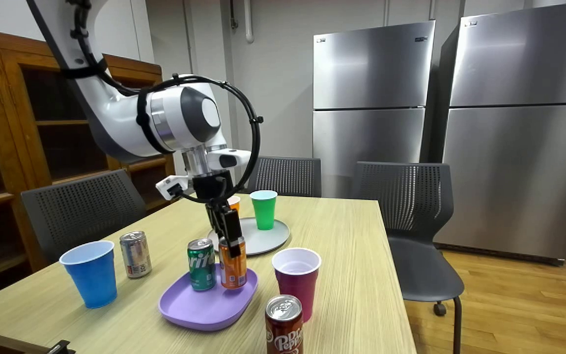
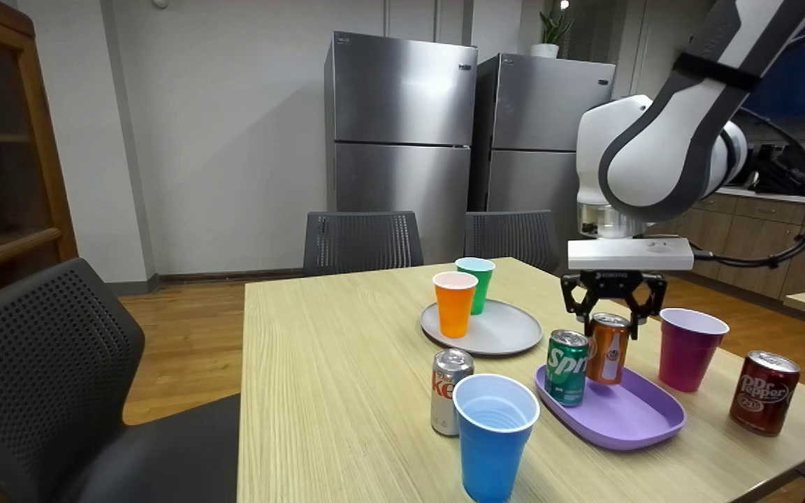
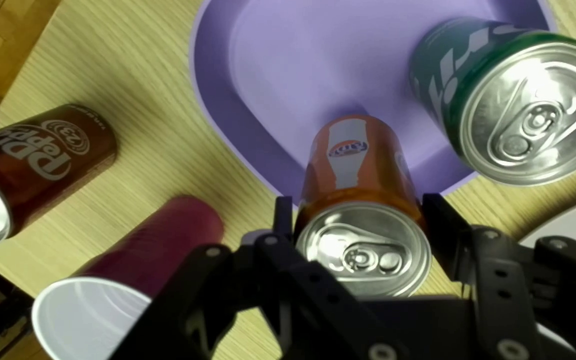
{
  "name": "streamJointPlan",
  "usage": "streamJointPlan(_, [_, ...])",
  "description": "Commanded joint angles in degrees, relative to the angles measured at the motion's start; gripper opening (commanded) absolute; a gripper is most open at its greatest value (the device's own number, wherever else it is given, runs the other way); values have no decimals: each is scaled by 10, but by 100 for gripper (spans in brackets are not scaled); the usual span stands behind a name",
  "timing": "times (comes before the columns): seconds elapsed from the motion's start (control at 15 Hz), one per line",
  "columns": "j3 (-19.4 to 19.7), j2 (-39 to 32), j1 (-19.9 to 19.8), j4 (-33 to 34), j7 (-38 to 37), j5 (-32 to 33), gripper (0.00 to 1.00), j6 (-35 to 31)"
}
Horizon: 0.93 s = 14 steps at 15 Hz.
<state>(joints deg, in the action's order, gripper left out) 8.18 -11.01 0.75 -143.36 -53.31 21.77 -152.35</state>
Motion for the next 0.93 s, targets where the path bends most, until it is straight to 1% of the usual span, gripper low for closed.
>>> streamJointPlan(0.0, [5,-4,11,15,-3,-11,41,18])
streamJointPlan(0.8, [9,-13,14,16,-3,-19,41,14])
streamJointPlan(0.87, [9,-12,14,15,0,-18,62,15])
